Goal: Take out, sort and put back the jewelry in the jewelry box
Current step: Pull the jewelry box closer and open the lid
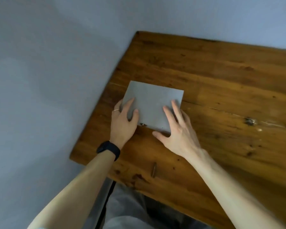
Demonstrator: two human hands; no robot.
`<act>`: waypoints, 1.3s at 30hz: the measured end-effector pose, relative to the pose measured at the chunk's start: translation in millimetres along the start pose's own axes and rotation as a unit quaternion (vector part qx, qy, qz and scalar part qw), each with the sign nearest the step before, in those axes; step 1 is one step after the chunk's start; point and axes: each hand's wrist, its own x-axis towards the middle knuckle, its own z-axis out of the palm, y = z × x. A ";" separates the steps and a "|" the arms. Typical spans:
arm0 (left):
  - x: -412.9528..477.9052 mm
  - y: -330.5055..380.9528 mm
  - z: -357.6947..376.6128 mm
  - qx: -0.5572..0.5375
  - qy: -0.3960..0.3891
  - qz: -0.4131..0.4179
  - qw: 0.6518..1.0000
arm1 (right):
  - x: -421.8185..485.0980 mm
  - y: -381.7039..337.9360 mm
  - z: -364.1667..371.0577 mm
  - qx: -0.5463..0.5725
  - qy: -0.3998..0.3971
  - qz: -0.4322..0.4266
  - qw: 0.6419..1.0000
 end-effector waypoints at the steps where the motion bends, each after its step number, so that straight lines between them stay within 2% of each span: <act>1: -0.5 -2.7 2.7 -0.016 0.016 0.002 1.000 | -3.0 -1.0 5.5 0.004 0.010 -0.001 1.000; 4: -4.5 -9.3 4.6 -0.048 0.033 0.009 0.998 | -14.3 -8.2 16.3 0.008 0.054 0.004 0.998; 14: -75.9 -21.9 5.8 -0.084 -0.093 0.140 0.982 | -99.8 -19.7 16.9 -0.029 0.094 0.137 0.986; 21: -108.5 -17.3 18.6 -0.080 -0.123 0.203 0.968 | -149.2 -10.2 18.6 -0.044 0.133 0.179 0.974; 24: -113.7 -17.5 26.8 -0.054 -0.127 0.227 0.964 | -161.7 -3.0 24.5 -0.048 0.176 0.171 0.968; 26: -115.5 -23.3 32.5 -0.012 -0.096 0.256 0.962 | -165.1 -0.3 30.7 -0.040 0.206 0.161 0.964; 30: -109.4 -32.0 40.8 0.071 -0.041 0.346 0.935 | -162.2 2.8 39.3 -0.060 0.253 0.152 0.954; 35: -103.4 -37.2 43.9 0.070 -0.061 0.360 0.928 | -163.1 10.3 43.0 -0.154 0.289 0.121 0.937; 39: -104.2 -36.7 44.9 0.076 -0.068 0.354 0.930 | -161.4 10.8 44.2 -0.138 0.307 0.095 0.937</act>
